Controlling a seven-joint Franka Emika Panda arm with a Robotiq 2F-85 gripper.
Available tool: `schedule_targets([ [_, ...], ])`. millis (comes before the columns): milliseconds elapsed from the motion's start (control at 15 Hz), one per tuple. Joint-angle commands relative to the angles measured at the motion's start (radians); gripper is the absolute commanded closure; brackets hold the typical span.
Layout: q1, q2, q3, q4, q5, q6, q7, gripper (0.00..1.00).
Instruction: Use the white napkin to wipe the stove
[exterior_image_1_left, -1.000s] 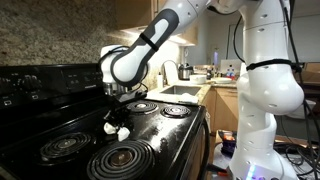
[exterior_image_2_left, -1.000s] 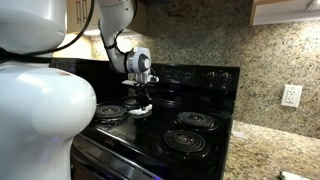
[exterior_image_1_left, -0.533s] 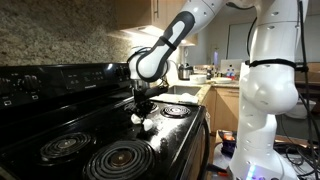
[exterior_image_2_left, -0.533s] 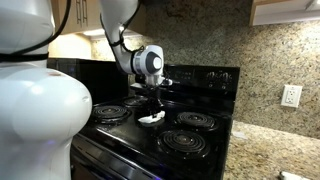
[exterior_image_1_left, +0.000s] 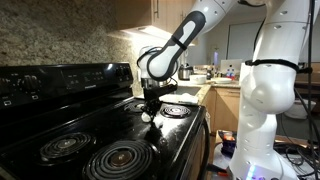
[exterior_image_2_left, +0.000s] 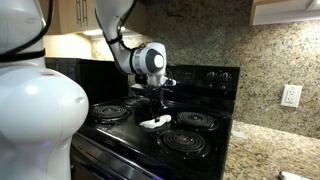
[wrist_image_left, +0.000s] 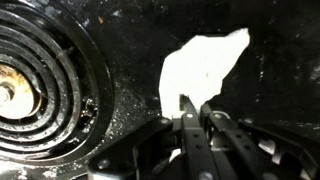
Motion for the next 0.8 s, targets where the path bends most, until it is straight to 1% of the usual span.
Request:
schedule_targets([
  [0, 0.045, -0.064, 0.082, -0.021, -0.005, -0.032, -0.005, 0.93],
  [267, 0.088, -0.074, 0.175, 0.011, -0.027, -0.051, 0.04, 0.92],
  [467, 0.093, -0.093, 0.218, 0.033, -0.047, -0.091, 0.072, 0.92],
  [667, 0.09, -0.108, 0.244, 0.072, -0.085, -0.146, 0.096, 0.92],
  [733, 0.092, -0.106, 0.245, 0.09, -0.081, -0.175, 0.093, 0.85],
])
